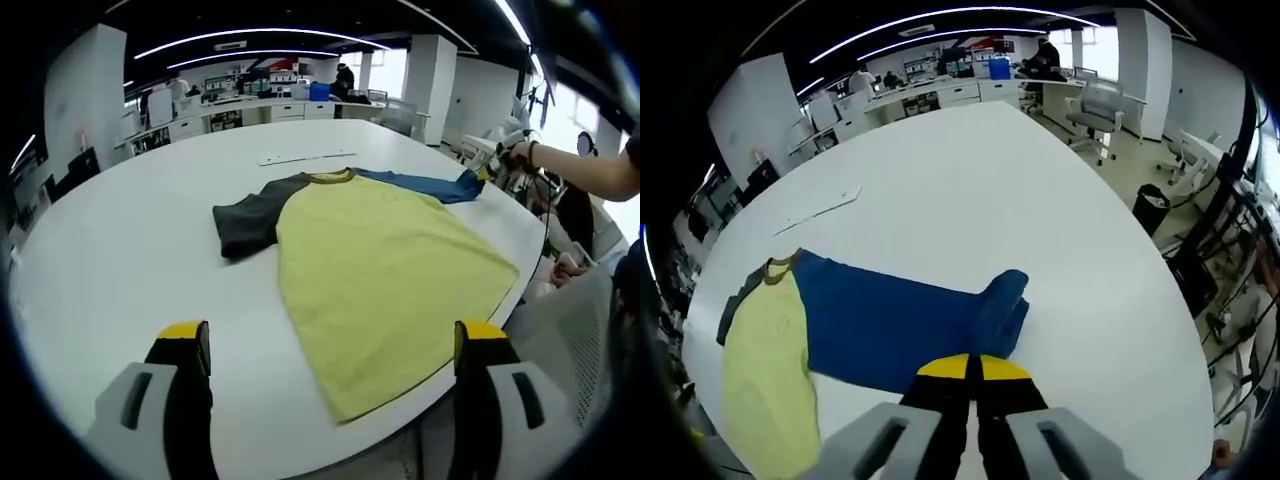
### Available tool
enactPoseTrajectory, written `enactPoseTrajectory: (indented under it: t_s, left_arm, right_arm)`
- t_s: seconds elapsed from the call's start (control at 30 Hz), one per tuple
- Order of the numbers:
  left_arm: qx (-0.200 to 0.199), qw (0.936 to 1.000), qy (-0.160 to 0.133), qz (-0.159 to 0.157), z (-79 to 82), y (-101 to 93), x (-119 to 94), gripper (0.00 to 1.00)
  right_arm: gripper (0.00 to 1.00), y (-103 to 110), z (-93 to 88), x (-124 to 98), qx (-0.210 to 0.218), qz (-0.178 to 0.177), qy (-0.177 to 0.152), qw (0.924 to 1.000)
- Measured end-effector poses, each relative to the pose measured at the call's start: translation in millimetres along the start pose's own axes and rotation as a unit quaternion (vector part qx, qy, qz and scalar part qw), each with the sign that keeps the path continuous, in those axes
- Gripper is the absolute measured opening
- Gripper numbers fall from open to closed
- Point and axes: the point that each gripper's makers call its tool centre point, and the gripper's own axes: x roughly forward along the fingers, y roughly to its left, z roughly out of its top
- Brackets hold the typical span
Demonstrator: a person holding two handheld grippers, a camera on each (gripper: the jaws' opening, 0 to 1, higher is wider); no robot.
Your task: Fold the garment on the visible template until the final outline fits inside the template.
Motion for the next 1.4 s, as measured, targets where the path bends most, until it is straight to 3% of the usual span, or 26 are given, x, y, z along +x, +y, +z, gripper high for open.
enactPoseTrajectory:
  t_s: [0.43,0.73,1.4]
  left_arm:
    - [0.002,1.0000,0.008,-0.001,-3.4,0.2,-4.4,0.99]
    - [0.006,0.9999,0.009,-0.006,-2.7,0.7,-4.5,0.99]
    - [0.001,1.0000,0.008,0.005,-2.9,7.4,-3.3,0.99]
  right_arm:
    - [0.00,40.6,20.9,-3.1,-0.041,0.031,-0.010,0.9986]
    - [0.00,85.9,31.7,0.1,-0.065,0.063,-0.016,0.9958]
    - [0.00,183.0,29.4,14.2,-0.141,0.120,0.000,0.9828]
